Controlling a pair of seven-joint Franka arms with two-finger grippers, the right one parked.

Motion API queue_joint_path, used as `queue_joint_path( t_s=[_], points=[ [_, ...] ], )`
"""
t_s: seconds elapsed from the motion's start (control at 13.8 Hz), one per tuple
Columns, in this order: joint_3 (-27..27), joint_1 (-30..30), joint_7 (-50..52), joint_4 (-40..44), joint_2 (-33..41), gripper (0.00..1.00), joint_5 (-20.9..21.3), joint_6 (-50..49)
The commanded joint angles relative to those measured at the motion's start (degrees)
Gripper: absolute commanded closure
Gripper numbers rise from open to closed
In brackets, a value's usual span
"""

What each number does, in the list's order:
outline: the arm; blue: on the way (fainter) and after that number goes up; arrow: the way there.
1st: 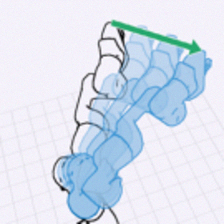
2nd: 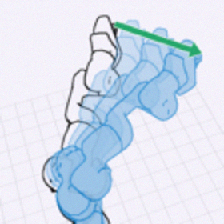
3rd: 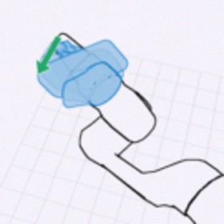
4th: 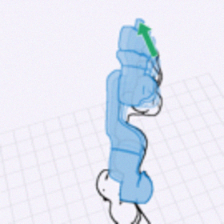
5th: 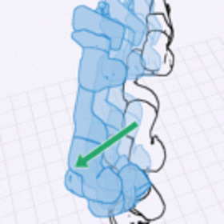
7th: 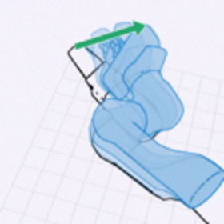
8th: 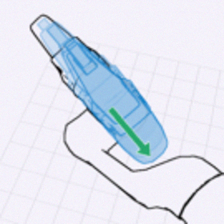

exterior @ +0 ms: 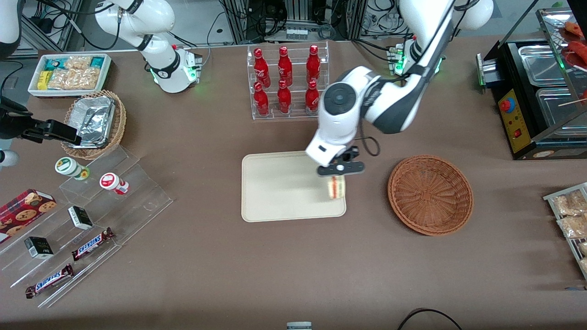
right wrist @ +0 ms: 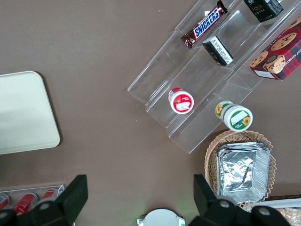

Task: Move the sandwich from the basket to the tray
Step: 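Lower the sandwich onto the tray and open the left gripper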

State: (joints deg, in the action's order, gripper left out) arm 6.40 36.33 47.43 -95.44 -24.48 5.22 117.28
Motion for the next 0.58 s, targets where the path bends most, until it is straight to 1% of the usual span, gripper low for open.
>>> queue_joint_path(
  t_s=[0.0,0.22,0.51],
  points=[
    [-0.95,5.93,3.28,6.93,-7.93,1.0,0.93,-0.13],
    [-0.95,7.44,3.02,6.94,-10.31,1.0,0.93,6.36],
    [-1.04,8.85,3.1,6.67,-12.69,1.0,1.19,11.03]
  ],
)
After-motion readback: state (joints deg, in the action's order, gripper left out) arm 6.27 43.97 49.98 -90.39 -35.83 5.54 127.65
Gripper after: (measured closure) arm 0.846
